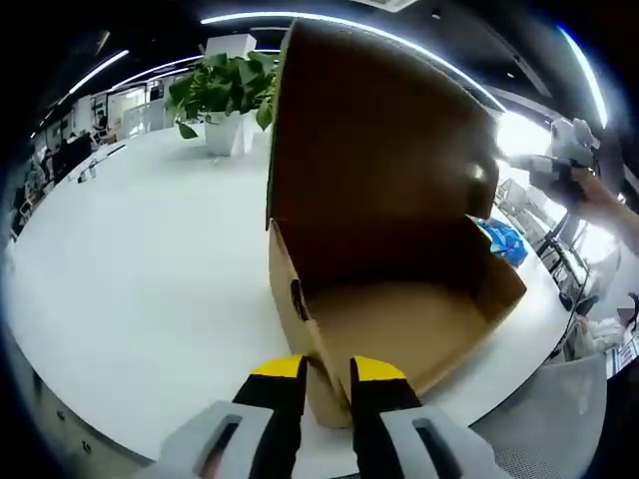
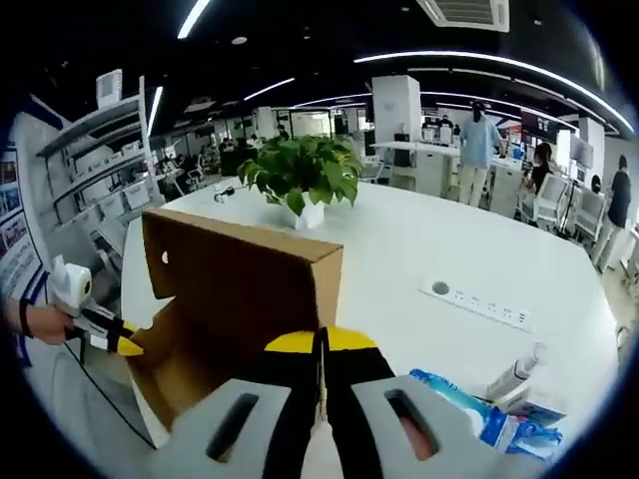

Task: Operate the shoe box by opening the lid, removing the specified soft item, and placing it in the target area until the item is outside and the box remains undamaged.

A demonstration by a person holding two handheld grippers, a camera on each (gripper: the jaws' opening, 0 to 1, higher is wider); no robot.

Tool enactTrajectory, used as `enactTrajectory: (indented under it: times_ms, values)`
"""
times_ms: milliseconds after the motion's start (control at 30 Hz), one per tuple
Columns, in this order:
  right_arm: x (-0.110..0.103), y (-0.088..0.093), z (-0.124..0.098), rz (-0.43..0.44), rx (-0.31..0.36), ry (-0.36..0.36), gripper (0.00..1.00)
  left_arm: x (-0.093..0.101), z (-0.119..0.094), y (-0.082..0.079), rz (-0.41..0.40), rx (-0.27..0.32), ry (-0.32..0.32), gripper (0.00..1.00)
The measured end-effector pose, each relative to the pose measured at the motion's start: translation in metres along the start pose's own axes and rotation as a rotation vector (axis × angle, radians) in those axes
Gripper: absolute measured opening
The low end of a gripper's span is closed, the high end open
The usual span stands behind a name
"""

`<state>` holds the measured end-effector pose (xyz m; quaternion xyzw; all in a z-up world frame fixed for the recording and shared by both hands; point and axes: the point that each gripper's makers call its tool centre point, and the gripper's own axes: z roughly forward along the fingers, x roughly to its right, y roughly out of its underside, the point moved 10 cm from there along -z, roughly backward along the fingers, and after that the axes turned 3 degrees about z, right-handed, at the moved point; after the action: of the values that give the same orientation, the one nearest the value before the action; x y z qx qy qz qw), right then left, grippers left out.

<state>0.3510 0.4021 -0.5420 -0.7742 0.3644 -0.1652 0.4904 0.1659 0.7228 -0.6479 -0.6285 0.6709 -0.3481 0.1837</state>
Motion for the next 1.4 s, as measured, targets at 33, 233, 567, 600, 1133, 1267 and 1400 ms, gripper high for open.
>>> enactTrajectory:
  times_ms: [33,233,567,600,1133,1267,1400]
  values:
    - [-0.001,0.001,-0.001,-0.005,-0.001,0.001,0.00,0.000,0.000,0.000,0.002,0.000,0.001,0.17]
    - [-0.007,0.008,-0.010,-0.020,0.000,0.006,0.00,0.000,0.000,0.000,0.003,0.001,0.004,0.18]
    - [-0.016,0.024,-0.025,-0.028,0.004,0.015,0.00,-0.001,-0.002,0.001,0.006,0.007,0.010,0.18]
    - [-0.014,0.025,-0.025,-0.026,0.006,0.015,0.00,-0.001,-0.002,0.001,0.008,0.006,0.010,0.18]
    - [-0.023,0.051,-0.039,-0.022,0.010,0.017,0.00,-0.008,-0.026,-0.010,-0.005,0.068,-0.021,0.19]
    - [-0.025,0.056,-0.044,-0.026,0.009,0.011,0.01,-0.004,-0.035,-0.021,0.015,0.116,-0.022,0.19]
    - [-0.028,0.061,-0.047,-0.021,0.006,0.010,0.01,0.001,-0.041,-0.030,0.032,0.152,-0.014,0.18]
